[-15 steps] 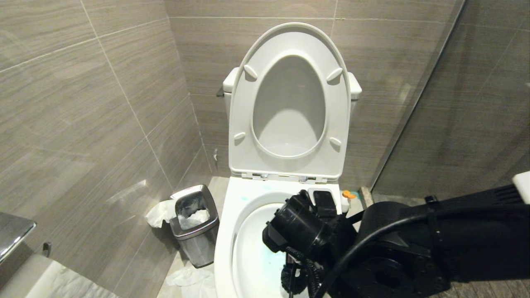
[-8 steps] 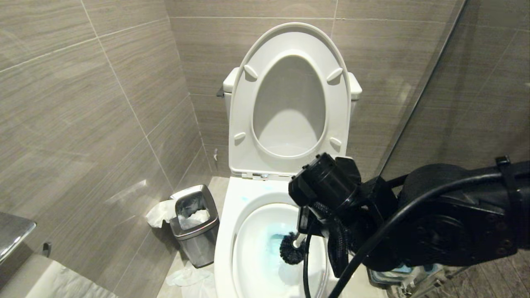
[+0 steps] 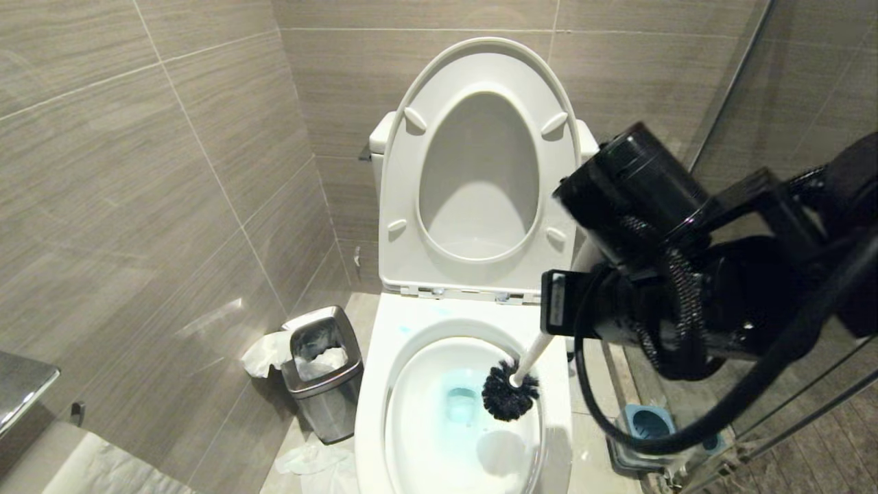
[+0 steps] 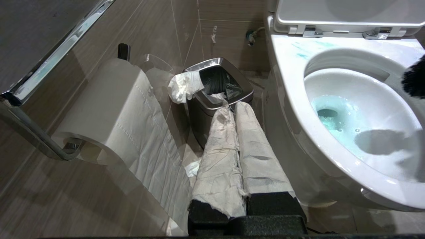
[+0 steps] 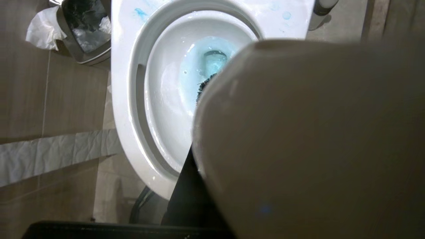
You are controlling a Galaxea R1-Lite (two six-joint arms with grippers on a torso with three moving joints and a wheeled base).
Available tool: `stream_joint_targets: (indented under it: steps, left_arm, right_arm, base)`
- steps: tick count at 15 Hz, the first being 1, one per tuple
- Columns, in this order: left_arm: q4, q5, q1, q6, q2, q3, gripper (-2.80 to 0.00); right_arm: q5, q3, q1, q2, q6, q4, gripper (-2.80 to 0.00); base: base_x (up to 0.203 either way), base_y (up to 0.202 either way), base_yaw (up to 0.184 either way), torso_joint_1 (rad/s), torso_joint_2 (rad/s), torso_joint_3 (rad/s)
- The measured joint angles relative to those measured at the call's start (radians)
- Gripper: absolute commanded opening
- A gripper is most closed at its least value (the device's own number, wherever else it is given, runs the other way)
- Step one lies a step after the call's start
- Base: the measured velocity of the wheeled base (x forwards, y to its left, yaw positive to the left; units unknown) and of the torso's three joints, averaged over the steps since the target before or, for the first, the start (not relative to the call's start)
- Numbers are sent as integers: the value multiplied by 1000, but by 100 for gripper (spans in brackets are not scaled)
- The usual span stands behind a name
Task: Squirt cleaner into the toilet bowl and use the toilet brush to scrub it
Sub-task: Put the toilet brush back
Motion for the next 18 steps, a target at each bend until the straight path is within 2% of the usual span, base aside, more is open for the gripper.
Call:
stream_joint_targets:
  steps: [3,7,11,15,18]
  left_arm:
    - [0,0,0,0,0,0,-280]
    - [0,0,0,0,0,0,-280]
    - [-1,0,0,0,0,0,-280]
    - [0,0,0,0,0,0,-280]
    - [0,0,0,0,0,0,-280]
  right_arm:
    - [25,-86,-72,-39,-2,127,-280]
    - [47,-143,-250,-79,-3,219,-280]
    - [108,-137,-411,-138,-35,255,-280]
    - [181,-76,-552,-158,-66,256,-280]
    - [199,6,-626,-151,-84,168,-280]
  base:
    - [0,0,0,0,0,0]
    - [0,0,0,0,0,0]
    - [0,0,0,0,0,0]
    - [0,0,0,0,0,0]
    - [0,0,0,0,0,0]
